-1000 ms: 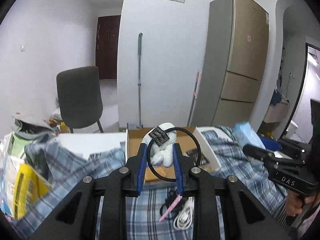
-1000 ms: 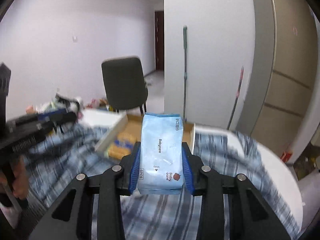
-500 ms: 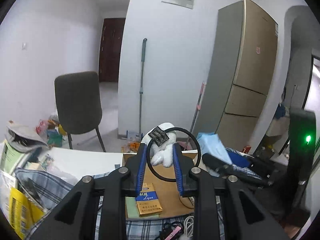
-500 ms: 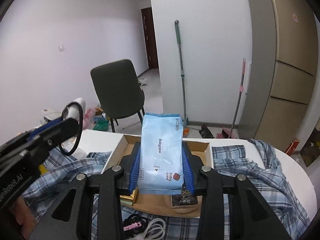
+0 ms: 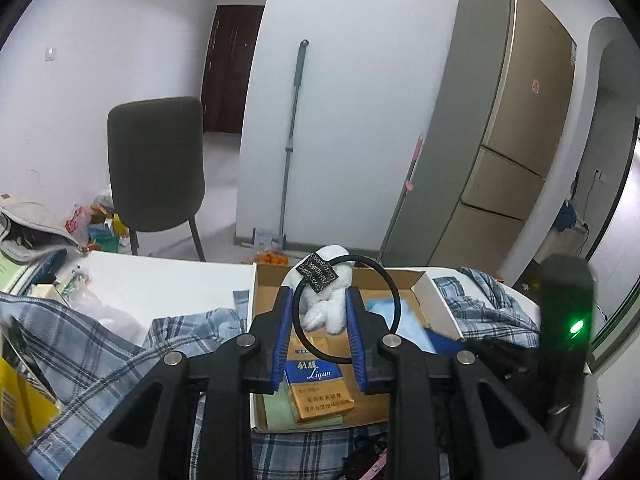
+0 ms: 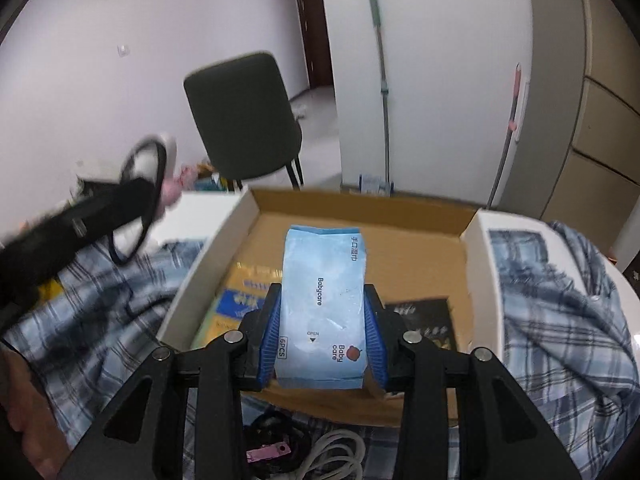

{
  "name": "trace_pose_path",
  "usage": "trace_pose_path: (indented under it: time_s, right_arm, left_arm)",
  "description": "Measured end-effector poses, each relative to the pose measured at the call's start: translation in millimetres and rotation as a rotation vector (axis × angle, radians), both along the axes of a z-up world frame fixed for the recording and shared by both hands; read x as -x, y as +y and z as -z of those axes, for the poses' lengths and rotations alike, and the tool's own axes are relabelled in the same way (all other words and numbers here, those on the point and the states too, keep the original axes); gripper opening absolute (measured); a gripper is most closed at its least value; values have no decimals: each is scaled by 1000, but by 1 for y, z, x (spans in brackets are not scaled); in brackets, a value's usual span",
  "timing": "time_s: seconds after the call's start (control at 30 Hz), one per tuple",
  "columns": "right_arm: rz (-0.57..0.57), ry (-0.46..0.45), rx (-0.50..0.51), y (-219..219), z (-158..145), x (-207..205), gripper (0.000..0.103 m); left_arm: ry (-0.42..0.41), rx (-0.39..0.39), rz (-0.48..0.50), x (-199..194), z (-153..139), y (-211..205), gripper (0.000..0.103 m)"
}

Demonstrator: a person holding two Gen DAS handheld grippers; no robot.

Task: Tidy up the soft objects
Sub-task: 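Lift the wipes pack and earbuds and carry both over the cardboard box, then lower both items into the box and open both grippers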

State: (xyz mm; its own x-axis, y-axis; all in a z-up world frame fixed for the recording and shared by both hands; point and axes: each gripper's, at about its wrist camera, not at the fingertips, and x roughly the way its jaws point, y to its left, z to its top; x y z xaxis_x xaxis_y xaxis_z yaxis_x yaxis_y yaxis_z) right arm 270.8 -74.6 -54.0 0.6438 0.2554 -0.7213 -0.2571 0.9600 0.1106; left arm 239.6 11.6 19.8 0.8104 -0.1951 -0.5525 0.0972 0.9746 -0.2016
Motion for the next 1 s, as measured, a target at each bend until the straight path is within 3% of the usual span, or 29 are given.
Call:
trace_pose_path:
  time_s: [0.2,0.3,0.43,0.6,0.83,0.93,1.0]
  right_arm:
    - [-41,20,56,8,19,-1,38]
    - [-49,24,58,9,19,0,53]
    - [-30,15,64,3,15,2,54]
    - [57,-27,46,-28,-3,3,54]
    - [169,-42,15,-67,-10,-6,54]
    - [170,-36,-1,-72,-12,-6,54]
    - [164,-32,-4,-73,-11,-6,54]
  left_arm:
    - [24,4,13,-3,8,-4,26]
    - [31,-13,9,-4,11,-6,26]
    - [37,-12,8,-5,13,-6,26]
    - [59,-20,8,-10,21,-7,26]
    - [170,-68,46,-27,52,-19,27]
    - [232,-81,58,-33,66,-21,36]
    - [247,-85,58,-34,69,-22,53]
